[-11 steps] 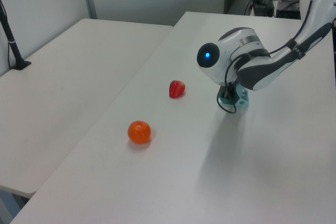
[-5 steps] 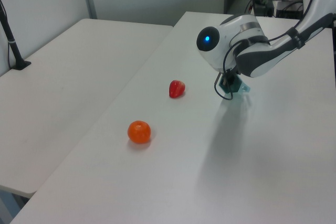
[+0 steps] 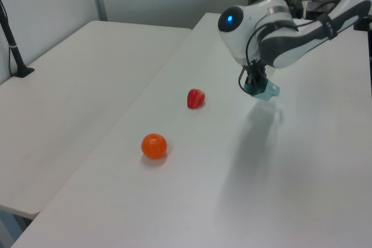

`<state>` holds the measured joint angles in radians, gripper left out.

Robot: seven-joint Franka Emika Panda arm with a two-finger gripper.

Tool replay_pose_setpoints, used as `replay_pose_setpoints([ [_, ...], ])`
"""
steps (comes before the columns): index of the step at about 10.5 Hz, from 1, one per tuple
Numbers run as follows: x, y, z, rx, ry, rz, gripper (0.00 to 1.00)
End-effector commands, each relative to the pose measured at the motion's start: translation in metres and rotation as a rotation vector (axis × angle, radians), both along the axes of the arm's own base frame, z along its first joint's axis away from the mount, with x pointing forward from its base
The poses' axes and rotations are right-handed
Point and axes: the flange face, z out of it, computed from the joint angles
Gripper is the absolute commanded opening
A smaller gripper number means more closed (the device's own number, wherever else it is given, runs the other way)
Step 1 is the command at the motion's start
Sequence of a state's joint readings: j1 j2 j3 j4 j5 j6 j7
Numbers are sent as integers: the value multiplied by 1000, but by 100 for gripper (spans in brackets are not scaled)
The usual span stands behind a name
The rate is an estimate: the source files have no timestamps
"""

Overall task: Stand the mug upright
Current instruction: 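Lift and rotate the mug so its base rests on the table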

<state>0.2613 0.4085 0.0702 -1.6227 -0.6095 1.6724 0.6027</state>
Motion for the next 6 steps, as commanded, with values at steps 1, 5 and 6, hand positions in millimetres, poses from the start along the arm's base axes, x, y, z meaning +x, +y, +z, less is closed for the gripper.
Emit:
replay_pose_setpoints([
  [1,0,-1,32,237,32,88,1],
  [5,20,-3,22,549,-56,194,2],
  [6,21,-5,14,569,-69,197,3],
])
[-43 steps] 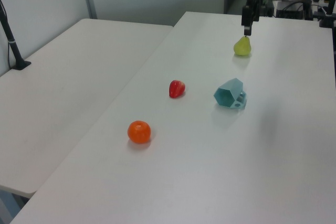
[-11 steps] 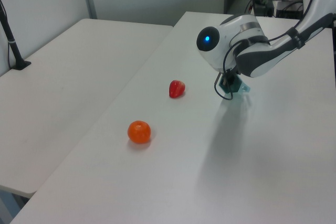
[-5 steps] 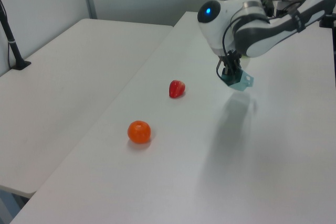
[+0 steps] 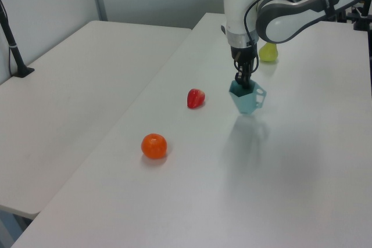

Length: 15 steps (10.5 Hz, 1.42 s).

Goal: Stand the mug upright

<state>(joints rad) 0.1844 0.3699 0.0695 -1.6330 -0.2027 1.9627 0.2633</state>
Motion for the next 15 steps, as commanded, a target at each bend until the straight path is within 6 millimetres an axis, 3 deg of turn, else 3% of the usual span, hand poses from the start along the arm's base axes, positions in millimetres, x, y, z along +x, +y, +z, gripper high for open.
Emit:
replay_pose_setpoints([
  [1,0,-3,-20,82,-36,25,7],
  [2,1,-4,-21,82,-34,23,14],
  [3,1,-5,-20,81,-32,19,38],
  [4,0,-10,-13,78,-30,7,84],
  [5,-2,-13,-9,71,-16,0,100],
  [9,-16,-38,53,60,-30,-34,100],
  [12,-44,-75,121,73,-40,-108,100],
  [15,-69,-104,159,125,-3,-127,100],
])
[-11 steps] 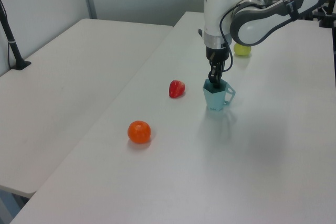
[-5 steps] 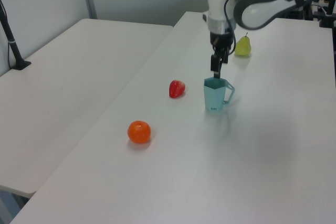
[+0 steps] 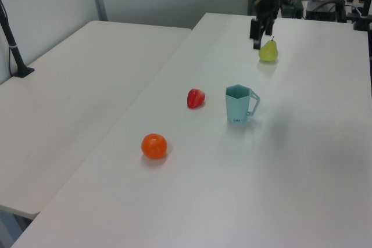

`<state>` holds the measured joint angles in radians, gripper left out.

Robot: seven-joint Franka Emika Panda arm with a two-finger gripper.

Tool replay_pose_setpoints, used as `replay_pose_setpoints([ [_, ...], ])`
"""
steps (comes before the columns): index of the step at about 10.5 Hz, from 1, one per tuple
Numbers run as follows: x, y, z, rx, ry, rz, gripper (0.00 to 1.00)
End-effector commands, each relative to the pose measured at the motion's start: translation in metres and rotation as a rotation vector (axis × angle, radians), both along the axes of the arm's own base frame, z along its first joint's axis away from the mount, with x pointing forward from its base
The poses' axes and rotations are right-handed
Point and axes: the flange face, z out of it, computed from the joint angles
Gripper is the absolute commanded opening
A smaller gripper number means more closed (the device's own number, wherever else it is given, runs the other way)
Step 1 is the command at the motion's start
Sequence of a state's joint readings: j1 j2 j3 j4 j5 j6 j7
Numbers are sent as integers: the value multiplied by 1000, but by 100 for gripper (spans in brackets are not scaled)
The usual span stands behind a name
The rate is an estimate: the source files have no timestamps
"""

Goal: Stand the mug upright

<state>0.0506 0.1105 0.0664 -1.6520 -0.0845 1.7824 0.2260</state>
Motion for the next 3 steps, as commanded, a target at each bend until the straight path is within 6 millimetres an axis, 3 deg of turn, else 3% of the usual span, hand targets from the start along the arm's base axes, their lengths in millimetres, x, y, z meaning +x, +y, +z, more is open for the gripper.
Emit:
replay_pose_setpoints([
  [1,-27,-21,26,30,37,48,100],
  [3,-30,-25,32,30,27,44,100],
])
